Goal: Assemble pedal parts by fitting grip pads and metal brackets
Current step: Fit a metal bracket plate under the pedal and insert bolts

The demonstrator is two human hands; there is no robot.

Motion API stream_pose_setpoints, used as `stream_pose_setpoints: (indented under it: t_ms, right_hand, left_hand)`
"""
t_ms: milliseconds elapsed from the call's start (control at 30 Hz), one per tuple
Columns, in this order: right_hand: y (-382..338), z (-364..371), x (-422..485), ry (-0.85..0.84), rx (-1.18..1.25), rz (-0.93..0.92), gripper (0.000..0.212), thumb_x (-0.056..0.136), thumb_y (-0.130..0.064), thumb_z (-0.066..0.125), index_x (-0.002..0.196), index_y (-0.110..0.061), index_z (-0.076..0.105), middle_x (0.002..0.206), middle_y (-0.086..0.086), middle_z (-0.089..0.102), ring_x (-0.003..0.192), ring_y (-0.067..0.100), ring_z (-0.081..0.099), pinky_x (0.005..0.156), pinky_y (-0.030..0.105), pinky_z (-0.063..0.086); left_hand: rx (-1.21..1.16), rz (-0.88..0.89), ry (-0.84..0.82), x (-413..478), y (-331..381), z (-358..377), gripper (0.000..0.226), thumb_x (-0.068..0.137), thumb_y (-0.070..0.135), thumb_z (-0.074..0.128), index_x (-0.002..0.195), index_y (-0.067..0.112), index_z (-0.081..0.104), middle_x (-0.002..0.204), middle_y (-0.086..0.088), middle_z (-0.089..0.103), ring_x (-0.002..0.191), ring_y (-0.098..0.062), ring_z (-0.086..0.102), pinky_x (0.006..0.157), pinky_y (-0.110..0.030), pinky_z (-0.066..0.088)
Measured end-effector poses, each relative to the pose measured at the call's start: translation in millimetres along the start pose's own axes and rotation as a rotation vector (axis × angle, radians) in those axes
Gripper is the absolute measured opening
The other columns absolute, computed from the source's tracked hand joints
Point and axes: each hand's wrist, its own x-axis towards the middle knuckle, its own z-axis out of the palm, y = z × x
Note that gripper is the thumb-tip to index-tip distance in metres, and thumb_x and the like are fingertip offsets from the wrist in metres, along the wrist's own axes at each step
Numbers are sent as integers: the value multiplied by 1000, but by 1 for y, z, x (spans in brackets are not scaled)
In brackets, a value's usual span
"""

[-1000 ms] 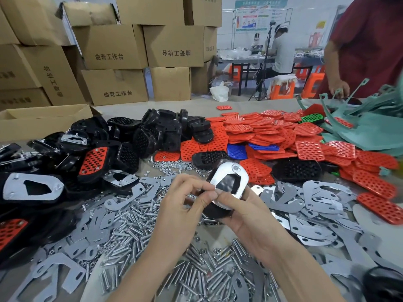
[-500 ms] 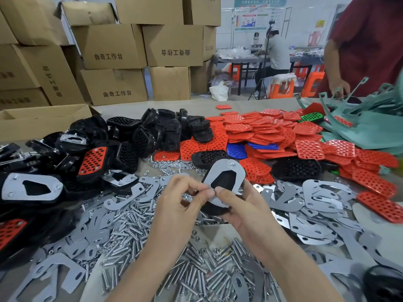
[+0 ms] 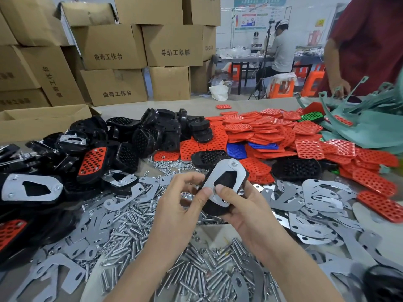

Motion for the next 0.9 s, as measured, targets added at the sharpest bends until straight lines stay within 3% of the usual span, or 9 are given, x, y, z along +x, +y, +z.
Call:
stream_pose_setpoints:
  t_ms: [100, 333, 633, 900]
  right_hand:
    - [1, -2, 1, 18, -2, 4, 40, 93, -8, 70, 131, -2, 58, 118, 20, 74, 107, 34, 74, 82, 39, 62]
    - [3, -3, 1, 43, 21, -5, 40, 92, -7, 71, 130, -4, 60, 118, 21, 74, 108, 35, 74, 82, 39, 62]
    - [4, 1, -2, 46, -66, -43, 35, 97, -6, 66, 131, -8, 59, 120, 19, 74, 112, 35, 72, 83, 40, 62]
    - [3, 0, -1, 78, -62, -40, 34, 97, -5, 65, 131, -7, 60, 118, 21, 73, 105, 31, 74, 81, 38, 62]
  left_hand:
    - [113, 88, -3, 0, -1, 0, 3, 97, 41, 62, 98, 41, 64, 104, 15, 60, 102, -9, 60, 77, -10, 45]
    - [166, 163, -29, 0, -4, 1, 23, 100, 43, 50, 112, 36, 69, 111, 23, 52, 105, -7, 61, 76, -9, 47]
    - [112, 155, 55, 1, -5, 1, 16, 94, 43, 61, 93, 29, 67, 108, 22, 58, 100, -4, 64, 73, -8, 46]
    - [272, 290, 20, 1, -7, 0, 23, 101, 38, 54, 111, 27, 71, 113, 21, 55, 107, 0, 60, 81, -7, 46]
